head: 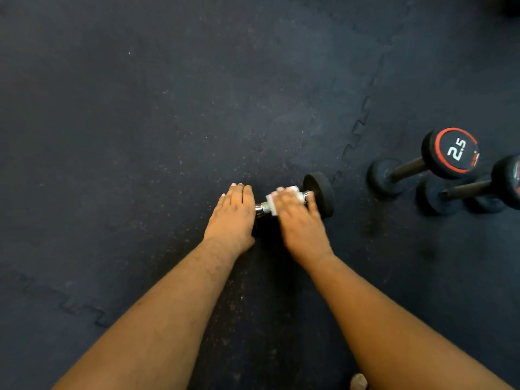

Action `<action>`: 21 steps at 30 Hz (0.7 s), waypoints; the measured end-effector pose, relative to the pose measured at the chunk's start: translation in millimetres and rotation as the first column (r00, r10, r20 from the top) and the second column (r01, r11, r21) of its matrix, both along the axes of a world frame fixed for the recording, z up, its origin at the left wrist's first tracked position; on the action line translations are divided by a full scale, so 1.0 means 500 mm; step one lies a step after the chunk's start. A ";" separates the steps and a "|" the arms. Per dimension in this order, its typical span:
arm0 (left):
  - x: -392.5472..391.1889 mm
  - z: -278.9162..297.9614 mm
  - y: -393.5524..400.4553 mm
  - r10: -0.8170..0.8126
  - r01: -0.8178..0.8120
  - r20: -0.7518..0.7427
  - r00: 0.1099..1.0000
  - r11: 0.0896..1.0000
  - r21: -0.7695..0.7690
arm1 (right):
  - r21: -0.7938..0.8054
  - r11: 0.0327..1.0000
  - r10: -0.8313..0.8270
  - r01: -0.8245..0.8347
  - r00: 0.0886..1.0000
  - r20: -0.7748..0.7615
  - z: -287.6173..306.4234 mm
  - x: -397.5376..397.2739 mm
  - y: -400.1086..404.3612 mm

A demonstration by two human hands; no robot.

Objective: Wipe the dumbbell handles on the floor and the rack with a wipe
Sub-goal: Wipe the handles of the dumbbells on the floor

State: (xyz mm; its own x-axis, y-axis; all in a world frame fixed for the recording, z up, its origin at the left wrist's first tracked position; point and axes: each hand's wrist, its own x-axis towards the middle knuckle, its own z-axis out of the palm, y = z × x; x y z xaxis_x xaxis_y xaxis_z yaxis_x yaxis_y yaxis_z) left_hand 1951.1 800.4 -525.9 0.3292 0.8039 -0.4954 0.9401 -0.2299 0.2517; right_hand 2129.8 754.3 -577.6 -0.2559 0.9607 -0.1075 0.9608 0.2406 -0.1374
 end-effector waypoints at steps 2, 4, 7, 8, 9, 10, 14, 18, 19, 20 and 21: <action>0.001 0.000 0.000 0.003 -0.003 0.006 1.000 1.000 0.005 | 0.015 0.986 -0.164 0.164 0.986 0.019 0.002 0.014 -0.005; 0.002 0.000 0.000 0.004 -0.004 0.006 1.000 1.000 0.005 | 0.003 0.996 -0.092 0.092 0.995 -0.030 -0.004 -0.024 -0.012; 0.001 0.002 0.003 0.015 -0.015 0.005 1.000 1.000 -0.008 | -0.032 0.984 0.176 -0.175 0.984 0.023 -0.005 -0.046 -0.001; 0.002 0.003 0.003 0.015 -0.015 0.005 1.000 1.000 -0.005 | -0.038 0.989 0.143 -0.141 0.987 0.072 0.004 -0.032 0.014; 0.002 0.004 0.001 0.016 -0.016 0.005 1.000 1.000 0.000 | -0.051 0.997 0.059 -0.053 0.992 0.113 0.009 -0.017 0.027; 0.003 0.005 0.000 0.015 -0.015 0.002 1.000 1.000 0.006 | -0.056 0.997 -0.039 0.047 0.989 0.145 0.013 -0.006 0.035; 0.003 0.005 -0.001 0.010 -0.010 -0.002 1.000 1.000 0.008 | -0.064 0.998 -0.026 0.028 0.999 0.029 0.017 -0.036 -0.002; 0.002 0.000 -0.001 0.011 -0.011 0.002 1.000 1.000 0.004 | -0.174 0.974 0.160 -0.143 0.983 0.093 0.033 -0.071 0.038; 0.002 -0.001 0.000 0.009 -0.009 -0.001 1.000 1.000 -0.001 | -0.204 0.971 0.153 -0.128 0.982 0.107 0.038 -0.078 0.063; 0.002 -0.001 0.002 0.006 -0.006 -0.005 1.000 1.000 -0.009 | -0.225 0.967 0.146 -0.117 0.982 0.117 0.041 -0.086 0.083; 0.002 -0.001 0.004 0.003 -0.003 -0.007 1.000 1.000 -0.018 | -0.246 0.964 0.131 -0.101 0.985 0.109 0.044 -0.090 0.090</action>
State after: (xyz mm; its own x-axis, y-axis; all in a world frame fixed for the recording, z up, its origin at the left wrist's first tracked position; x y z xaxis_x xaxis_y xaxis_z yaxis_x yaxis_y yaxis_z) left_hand 1952.3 802.3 -526.1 0.3232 0.7959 -0.5119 0.9426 -0.2226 0.2489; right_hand 2085.0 799.5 -555.7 -0.3347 0.8677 -0.3674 0.9412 0.3265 -0.0863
